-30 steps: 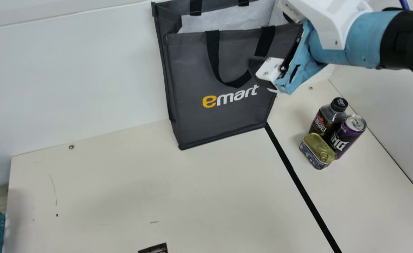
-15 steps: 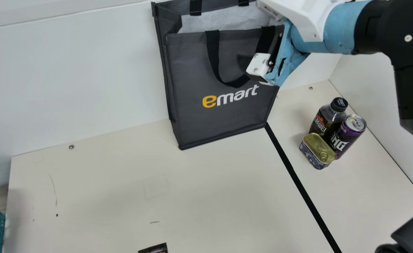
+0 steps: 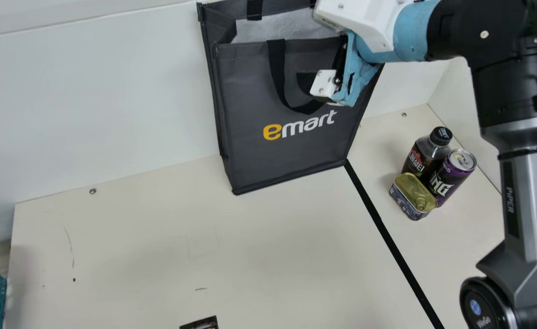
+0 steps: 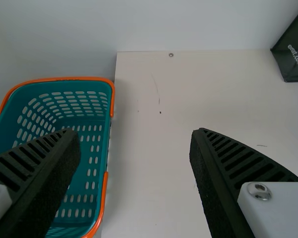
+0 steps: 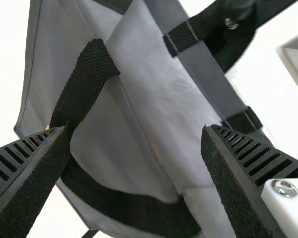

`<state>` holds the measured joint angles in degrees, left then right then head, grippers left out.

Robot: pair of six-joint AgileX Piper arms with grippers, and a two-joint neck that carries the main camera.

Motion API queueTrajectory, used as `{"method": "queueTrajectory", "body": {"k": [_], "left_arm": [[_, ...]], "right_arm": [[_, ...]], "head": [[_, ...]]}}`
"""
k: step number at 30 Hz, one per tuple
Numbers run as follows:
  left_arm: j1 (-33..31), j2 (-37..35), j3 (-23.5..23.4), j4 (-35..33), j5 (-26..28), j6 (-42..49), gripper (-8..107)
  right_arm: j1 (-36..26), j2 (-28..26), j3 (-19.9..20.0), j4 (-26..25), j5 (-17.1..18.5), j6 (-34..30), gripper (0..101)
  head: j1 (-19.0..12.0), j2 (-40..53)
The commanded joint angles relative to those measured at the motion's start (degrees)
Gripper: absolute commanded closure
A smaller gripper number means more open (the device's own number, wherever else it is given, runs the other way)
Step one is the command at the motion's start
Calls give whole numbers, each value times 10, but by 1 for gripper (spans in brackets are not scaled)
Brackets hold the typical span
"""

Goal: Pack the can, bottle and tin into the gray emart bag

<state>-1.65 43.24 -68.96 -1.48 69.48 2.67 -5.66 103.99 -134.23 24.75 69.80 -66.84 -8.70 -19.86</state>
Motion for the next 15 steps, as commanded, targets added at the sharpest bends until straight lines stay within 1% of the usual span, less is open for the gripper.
{"method": "queueTrajectory", "body": {"k": [1,15], "left_arm": [[0,0,0,0,0,0,9],[0,0,0,0,0,0,9]], "right_arm": [[1,8,-2,3,1,-11,10],[10,57,-9,18,1,-57,10]], "head": [[-13,-1],[-13,-1]]}}
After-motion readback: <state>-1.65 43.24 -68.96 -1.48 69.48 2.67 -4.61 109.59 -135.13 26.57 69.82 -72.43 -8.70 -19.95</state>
